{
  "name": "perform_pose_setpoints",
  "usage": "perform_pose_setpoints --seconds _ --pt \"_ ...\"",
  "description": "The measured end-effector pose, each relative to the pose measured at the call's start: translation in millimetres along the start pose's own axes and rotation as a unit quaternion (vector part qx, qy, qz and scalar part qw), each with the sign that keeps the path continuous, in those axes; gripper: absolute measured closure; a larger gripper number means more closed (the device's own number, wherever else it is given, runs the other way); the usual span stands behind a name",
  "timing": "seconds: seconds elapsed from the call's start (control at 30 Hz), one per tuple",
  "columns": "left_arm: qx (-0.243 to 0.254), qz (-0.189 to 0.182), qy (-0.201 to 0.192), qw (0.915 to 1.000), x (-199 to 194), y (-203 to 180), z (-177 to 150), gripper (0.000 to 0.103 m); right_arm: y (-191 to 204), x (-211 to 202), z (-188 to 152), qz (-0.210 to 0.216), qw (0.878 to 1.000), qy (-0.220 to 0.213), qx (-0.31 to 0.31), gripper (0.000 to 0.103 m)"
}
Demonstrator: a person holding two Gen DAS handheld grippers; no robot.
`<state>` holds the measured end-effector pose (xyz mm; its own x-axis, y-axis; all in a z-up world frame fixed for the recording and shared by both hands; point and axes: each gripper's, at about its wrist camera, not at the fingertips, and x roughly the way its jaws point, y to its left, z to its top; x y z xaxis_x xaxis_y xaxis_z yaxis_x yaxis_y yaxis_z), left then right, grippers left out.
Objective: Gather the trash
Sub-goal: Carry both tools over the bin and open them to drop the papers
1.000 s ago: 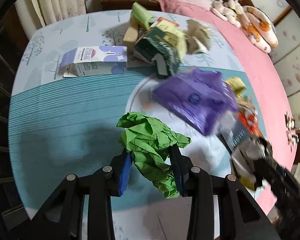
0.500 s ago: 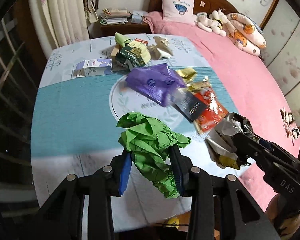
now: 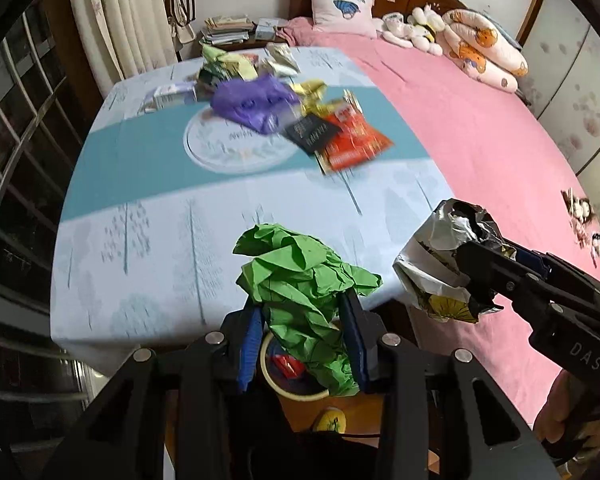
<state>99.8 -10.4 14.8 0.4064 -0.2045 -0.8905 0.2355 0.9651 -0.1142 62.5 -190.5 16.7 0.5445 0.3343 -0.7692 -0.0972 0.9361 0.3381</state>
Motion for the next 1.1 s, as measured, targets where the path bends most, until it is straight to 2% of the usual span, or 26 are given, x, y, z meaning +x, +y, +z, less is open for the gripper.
perform_pose_setpoints --seconds 0.23,0.43,0.73,0.87,1.1 --pt "0.008 0.009 0.042 0.9990 19 -16 -45 0.068 -16 13 -47 -0.001 0.999 0.045 0.019 0.059" --pt "0.007 0.013 0.088 0.9960 64 -14 -76 0.068 -30 45 -89 -0.011 0.995 0.087 0.039 0.059" --pt "0.033 0.017 0.150 0.9880 167 0 -127 0.068 -60 134 -153 -0.063 0.987 0.132 0.069 0.059" --pt "0.049 0.013 0.157 0.9862 214 1 -147 0.068 -79 182 -180 -0.085 0.984 0.140 0.076 0.059" --pt "0.054 0.001 0.158 0.9859 290 8 -173 0.067 -114 257 -225 -0.098 0.979 0.149 0.100 0.059"
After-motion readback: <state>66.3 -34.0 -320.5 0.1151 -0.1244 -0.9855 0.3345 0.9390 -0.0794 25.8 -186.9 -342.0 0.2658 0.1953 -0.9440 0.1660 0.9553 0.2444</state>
